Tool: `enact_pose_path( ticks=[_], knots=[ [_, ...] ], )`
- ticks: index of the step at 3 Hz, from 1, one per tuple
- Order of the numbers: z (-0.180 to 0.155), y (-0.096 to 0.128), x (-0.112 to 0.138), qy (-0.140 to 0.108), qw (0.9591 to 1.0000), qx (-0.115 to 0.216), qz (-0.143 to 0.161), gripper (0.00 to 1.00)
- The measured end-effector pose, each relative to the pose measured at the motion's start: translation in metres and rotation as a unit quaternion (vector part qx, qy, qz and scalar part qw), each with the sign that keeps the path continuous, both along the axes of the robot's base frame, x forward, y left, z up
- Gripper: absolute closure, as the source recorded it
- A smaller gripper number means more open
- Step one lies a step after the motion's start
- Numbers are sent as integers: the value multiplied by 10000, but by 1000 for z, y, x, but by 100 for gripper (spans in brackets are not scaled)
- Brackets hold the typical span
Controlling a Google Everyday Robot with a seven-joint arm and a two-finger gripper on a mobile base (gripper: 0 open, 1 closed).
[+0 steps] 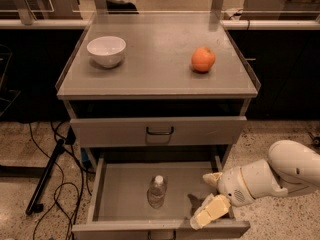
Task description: Pick water bottle from middle drawer and place on counter
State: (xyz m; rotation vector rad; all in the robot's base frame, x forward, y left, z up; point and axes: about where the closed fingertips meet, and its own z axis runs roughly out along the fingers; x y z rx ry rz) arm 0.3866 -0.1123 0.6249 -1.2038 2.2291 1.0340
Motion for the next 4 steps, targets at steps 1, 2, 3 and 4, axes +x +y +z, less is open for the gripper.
enact_pose_path(
  ticks=[1,2,3,4],
  knots=[
    [0,0,0,0,10000,0,0,0],
    [-14,12,6,50,9999,133,3,0],
    [-29,22,22,-79,9993,329,-149,0],
    [-45,29,44,-251,9980,452,-350,0]
  ],
)
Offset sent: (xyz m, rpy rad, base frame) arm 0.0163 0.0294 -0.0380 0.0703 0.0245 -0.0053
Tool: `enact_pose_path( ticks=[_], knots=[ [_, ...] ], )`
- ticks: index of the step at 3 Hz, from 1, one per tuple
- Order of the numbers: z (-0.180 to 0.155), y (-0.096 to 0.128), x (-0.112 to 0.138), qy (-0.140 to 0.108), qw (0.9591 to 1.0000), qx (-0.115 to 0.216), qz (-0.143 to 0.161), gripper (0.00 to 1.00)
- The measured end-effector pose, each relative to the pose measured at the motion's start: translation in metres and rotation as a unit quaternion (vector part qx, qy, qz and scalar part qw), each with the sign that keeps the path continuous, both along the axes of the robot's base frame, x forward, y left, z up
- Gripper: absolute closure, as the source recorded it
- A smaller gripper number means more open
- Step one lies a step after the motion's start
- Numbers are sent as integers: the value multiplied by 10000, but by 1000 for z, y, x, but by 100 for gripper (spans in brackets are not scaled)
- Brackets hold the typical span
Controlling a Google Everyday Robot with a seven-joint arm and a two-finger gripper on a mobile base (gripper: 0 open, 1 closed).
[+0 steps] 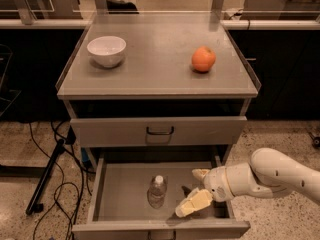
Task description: Pick water bottle from middle drawer and place on counter
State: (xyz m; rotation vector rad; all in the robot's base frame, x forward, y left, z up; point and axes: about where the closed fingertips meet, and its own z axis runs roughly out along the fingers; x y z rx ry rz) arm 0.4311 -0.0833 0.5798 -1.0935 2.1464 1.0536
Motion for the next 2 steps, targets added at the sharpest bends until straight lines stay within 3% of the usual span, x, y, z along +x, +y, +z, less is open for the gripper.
enact_pose_path(
  ticks=[1,2],
  knots=[
    [0,0,0,0,10000,0,0,0],
    [-25,9,-2,125,9999,74,3,0]
  ],
)
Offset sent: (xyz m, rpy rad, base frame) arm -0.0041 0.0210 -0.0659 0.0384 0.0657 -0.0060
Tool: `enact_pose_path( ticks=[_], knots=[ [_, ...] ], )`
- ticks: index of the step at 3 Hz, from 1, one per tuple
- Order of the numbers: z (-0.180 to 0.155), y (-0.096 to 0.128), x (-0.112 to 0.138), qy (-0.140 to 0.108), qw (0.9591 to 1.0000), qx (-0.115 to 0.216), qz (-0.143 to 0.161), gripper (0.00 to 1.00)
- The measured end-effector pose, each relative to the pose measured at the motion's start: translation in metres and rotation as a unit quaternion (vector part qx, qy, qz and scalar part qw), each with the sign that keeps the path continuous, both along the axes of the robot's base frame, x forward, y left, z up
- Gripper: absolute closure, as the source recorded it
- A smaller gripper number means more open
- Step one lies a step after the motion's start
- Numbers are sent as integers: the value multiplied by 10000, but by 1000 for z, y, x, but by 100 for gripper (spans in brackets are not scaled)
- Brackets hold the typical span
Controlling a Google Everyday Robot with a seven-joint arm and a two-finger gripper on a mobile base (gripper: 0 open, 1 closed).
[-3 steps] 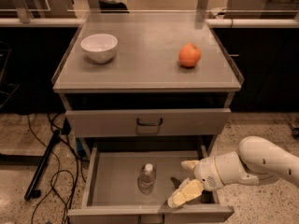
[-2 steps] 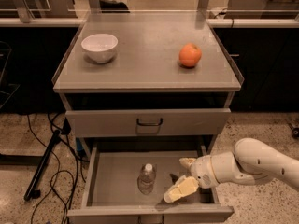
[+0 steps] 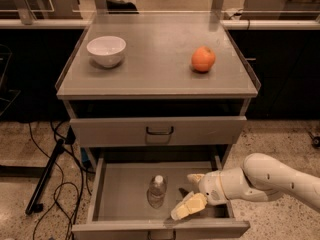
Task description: Pick water bottle from middle drawer and place on counter
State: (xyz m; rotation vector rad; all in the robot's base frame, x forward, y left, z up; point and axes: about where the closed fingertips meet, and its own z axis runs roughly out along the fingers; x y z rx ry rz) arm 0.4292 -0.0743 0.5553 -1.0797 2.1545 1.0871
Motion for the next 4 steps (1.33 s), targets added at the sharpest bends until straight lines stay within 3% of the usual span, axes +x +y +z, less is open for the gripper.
enact_pose_path(
  ticks=[1,2,4],
  knots=[
    [-60,31,10,264,9996,122,60,0],
    [-65,38,5,248,9993,257,56,0],
    [-64,64,31,1,9977,659,-154,0]
  ],
)
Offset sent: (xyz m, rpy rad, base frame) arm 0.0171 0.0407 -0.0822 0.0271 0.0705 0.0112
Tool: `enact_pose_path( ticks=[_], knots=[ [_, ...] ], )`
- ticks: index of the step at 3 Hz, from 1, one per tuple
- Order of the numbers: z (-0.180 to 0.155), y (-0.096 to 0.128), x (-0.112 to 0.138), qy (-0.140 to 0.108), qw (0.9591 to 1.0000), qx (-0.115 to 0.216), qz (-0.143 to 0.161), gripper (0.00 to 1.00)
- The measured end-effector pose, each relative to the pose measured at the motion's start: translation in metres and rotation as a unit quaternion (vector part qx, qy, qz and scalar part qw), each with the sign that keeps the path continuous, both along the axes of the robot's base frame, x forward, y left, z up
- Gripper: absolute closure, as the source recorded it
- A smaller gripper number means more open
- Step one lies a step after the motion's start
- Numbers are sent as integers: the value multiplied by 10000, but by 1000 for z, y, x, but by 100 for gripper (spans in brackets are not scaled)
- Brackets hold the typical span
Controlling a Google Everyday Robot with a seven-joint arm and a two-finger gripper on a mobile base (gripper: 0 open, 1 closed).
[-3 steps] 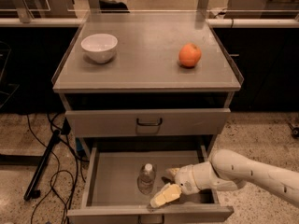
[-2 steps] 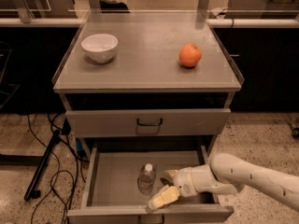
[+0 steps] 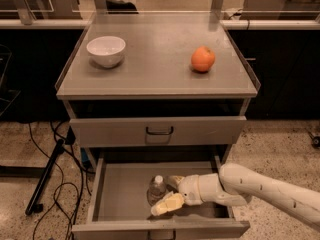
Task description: Pick water bottle from middle drawer and place on counter
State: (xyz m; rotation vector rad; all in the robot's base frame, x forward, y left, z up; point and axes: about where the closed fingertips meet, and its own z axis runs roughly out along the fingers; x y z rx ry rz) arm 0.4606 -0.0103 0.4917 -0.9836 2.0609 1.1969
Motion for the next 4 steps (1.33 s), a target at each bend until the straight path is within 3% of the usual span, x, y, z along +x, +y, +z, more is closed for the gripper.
enact_pose_path(
  ticks=[1,2,3,4],
  knots=[
    [0,7,12,-85,9999,44,-42,0],
    [-8,6,11,23,10000,42,-36,0],
    [-13,24,34,-138,9998,159,17,0],
    [-13,24,34,-138,9998,159,17,0]
  ],
)
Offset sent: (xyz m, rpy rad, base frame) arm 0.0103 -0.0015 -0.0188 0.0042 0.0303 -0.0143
